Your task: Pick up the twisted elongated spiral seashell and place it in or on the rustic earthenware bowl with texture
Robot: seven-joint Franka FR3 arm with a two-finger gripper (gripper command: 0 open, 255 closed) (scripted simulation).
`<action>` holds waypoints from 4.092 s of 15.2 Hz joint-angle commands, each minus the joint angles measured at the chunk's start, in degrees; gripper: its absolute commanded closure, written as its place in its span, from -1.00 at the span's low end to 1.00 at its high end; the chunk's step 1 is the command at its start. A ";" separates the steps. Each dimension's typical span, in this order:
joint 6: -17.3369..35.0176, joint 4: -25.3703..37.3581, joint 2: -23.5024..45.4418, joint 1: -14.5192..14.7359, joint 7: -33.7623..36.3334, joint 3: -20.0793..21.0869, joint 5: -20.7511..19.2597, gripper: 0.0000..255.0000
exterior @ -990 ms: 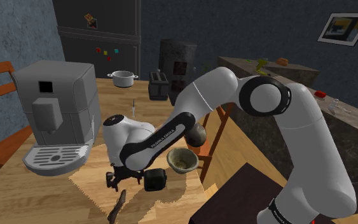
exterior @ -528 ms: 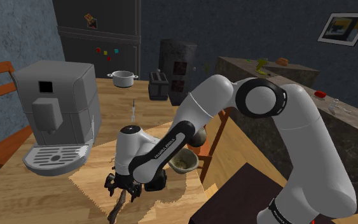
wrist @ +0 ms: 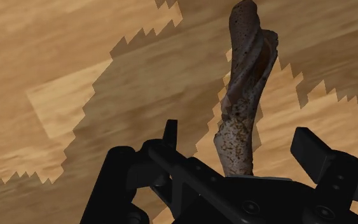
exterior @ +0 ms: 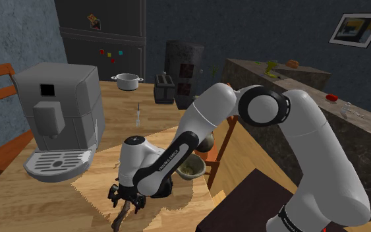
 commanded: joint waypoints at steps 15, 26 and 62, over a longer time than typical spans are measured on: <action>-0.77 -0.52 -1.28 -0.38 -0.05 0.47 0.32 1.00; -5.70 -2.48 -8.14 -2.54 -0.59 3.19 2.47 1.00; -11.23 -27.28 -37.07 -28.78 -31.98 7.69 21.01 1.00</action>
